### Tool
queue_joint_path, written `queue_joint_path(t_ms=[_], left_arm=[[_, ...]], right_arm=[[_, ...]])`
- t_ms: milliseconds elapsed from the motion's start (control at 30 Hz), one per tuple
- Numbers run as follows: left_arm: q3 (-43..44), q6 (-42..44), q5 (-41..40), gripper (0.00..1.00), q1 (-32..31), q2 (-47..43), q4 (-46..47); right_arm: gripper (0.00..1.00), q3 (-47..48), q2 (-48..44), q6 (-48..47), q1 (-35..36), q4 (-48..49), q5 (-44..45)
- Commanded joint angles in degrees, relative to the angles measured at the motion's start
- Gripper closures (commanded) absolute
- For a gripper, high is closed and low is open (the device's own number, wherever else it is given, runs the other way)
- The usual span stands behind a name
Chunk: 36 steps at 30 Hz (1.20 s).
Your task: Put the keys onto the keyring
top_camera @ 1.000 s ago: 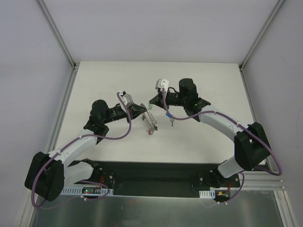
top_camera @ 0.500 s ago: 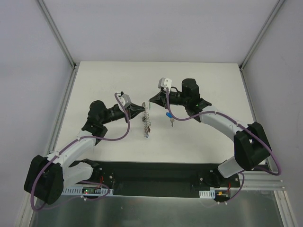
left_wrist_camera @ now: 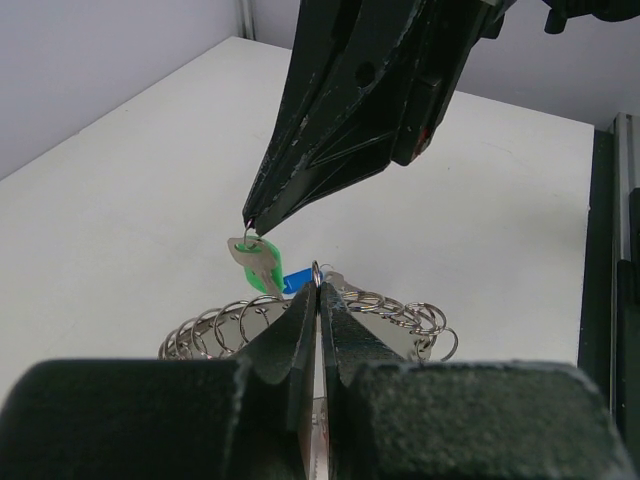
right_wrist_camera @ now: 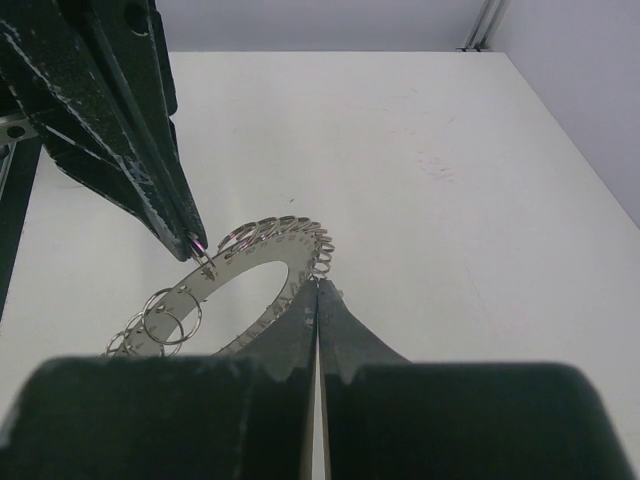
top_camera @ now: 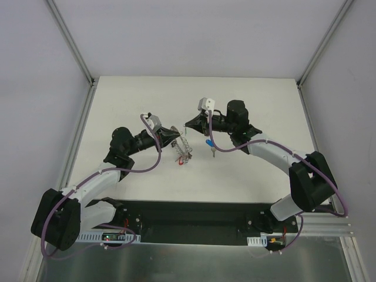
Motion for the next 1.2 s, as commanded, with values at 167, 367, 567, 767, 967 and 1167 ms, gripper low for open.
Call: queue_joint_path(t_ms=[167, 367, 567, 767, 967, 1167], left_arm=[[-0.5, -2.2, -2.4, 1.0, 0.7, 0.1, 8.3], [-0.1, 0.5, -2.0, 1.0, 0.7, -1.3, 5.4], [0.2, 0.7, -0.5, 1.0, 0.7, -1.3, 5.1], [0.6, 0.1, 0.8, 1.0, 0.7, -1.1, 5.5], [0.6, -0.2, 1.3, 1.0, 0.7, -1.2, 5.9], [0.6, -0.7, 1.6, 1.0, 0.7, -1.5, 6.1]], right_arm=[[0.99, -0.7, -2.8, 0.5, -0.3, 5.5, -5.3], [0.99, 0.6, -2.3, 0.8, -1.7, 5.5, -11.1], [0.99, 0.8, -2.1, 0.0, -2.2, 5.2, -14.5], [0.99, 1.0, -1.8, -0.8, -2.2, 4.4, -16.0], [0.99, 1.3, -1.7, -1.5, -2.0, 3.9, -17.1], [0.99, 1.7, -1.3, -2.8, -1.7, 2.5, -17.9]])
